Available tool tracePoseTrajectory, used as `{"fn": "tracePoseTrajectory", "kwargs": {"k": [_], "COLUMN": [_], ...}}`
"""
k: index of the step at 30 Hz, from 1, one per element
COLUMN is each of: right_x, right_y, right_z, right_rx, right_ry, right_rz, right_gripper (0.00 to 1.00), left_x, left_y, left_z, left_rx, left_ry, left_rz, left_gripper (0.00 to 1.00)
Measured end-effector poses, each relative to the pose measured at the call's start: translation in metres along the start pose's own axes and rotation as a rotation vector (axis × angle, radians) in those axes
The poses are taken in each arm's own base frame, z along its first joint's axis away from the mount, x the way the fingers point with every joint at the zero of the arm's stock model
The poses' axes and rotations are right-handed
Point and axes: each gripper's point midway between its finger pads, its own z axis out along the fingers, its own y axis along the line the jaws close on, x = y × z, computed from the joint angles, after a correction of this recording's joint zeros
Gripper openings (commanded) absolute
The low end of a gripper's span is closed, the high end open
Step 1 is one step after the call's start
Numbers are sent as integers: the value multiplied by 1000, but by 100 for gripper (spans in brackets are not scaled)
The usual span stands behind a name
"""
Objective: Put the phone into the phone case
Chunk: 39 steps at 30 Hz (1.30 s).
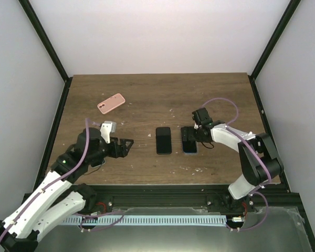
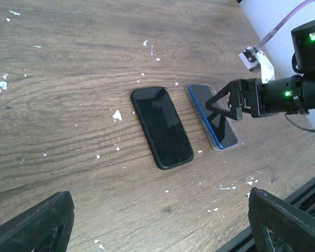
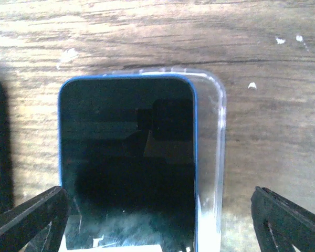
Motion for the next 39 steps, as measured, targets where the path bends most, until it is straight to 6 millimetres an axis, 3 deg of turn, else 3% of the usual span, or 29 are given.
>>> {"fn": "tracePoseTrajectory", "kwargs": {"k": [5,14,20,27,32,39], "right_x": [-5,-9,17,50,49,33], "right_y": [-2,12,21,43,46,61], "right_z": [17,22,12,1,2,12], "right_rx": [-48,-145,-210,-297,-317,-363], "right_ry": [11,-13,-1,36,22,-21], "right_rz": [-9,-79,-93,-123,-126,-165], "right_gripper": [89,72,67,63,64,63], "left_x": [7,21,30,53,66,81], "left_y": [2,-1,-7,-22,-26,-22], "left_z": [11,34,55,81,100,122], "left_rx": [-9,28,50,91,116,112], "left_ry": [50,122,176,259,294,333], "left_rz": [-14,-95,-146,-185,-228,-292], "left_gripper": [87,80,77,70,64,60]}}
